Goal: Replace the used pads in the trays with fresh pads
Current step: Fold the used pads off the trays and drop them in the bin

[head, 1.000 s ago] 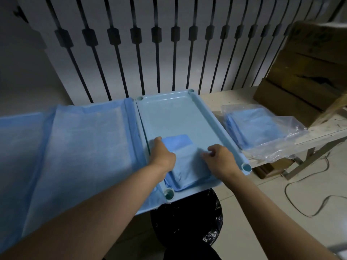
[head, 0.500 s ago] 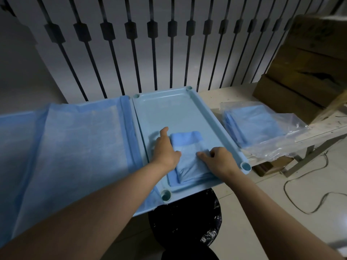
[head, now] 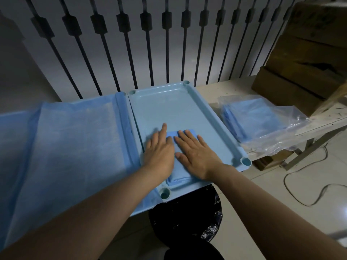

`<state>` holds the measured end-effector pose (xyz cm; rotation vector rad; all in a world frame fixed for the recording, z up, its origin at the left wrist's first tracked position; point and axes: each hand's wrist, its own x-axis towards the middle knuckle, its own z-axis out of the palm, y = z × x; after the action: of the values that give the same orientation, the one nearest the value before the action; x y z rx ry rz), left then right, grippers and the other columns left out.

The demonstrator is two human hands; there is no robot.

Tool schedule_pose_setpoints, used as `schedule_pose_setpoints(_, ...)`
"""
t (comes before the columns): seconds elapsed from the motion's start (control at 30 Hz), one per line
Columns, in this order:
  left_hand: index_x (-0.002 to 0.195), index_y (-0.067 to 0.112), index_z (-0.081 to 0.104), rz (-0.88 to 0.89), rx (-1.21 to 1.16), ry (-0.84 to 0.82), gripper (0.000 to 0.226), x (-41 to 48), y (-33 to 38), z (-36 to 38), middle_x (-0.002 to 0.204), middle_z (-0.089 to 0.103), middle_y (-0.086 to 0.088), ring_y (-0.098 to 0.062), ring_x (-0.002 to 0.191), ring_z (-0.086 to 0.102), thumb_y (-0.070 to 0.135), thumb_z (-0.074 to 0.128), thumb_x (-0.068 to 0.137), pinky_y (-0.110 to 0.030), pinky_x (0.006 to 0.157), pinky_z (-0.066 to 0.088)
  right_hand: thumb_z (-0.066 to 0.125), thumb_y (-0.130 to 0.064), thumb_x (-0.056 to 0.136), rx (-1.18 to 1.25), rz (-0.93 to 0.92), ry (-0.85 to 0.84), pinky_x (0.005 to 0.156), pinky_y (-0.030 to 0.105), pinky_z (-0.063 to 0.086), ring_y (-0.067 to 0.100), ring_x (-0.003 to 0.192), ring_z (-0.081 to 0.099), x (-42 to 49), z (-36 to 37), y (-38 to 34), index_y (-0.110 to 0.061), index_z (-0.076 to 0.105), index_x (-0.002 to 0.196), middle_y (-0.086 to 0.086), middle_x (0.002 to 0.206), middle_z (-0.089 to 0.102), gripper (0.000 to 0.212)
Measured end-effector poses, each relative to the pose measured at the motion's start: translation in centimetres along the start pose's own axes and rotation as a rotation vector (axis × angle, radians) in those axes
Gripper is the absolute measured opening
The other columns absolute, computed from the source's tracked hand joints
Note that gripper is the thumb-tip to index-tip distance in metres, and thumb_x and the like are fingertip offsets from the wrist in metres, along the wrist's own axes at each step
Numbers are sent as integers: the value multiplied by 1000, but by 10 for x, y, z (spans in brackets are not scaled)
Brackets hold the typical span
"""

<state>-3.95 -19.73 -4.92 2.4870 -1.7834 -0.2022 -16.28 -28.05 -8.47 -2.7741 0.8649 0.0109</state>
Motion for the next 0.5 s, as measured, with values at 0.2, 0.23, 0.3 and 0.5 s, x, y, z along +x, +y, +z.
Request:
schedule_pose_setpoints(0.2,151,2,-6,151,270,-179,72,-10,-12,10,160,-10,-17,-27,148,-11,46,16,99,-43,120,-5,-11,-72,71,-61,22,-55,121,40,-7,18,148,-17,-1,0,-4,-24,-3,155,1,162,-12,97)
schedule_pose_setpoints(0.23,151,0,-8,174,312,-214,75,-11,-14,9,159,-13,-20,-29,147,-13,49,15,98,-44,120,-5,-7,-75,71,-54,10,-59,121,41,-6,18,148,-17,-1,-2,-2,-26,-3,155,2,162,-13,97)
schedule_pose_setpoints(0.3,149,-1,-12,211,357,-278,80,-13,-18,5,157,-17,-22,-31,147,-16,53,14,97,-44,120,-4,3,-81,72,-40,-28,-67,121,41,-5,19,148,-16,-1,-1,4,-30,-3,155,4,162,-12,98)
schedule_pose_setpoints(0.5,148,-1,-15,262,362,-426,107,-4,-28,-7,156,-21,-22,-30,146,-17,76,24,86,-43,120,-6,8,-96,58,-7,48,-88,121,37,-7,18,148,-17,-2,-3,12,-29,-8,154,5,161,-16,119)
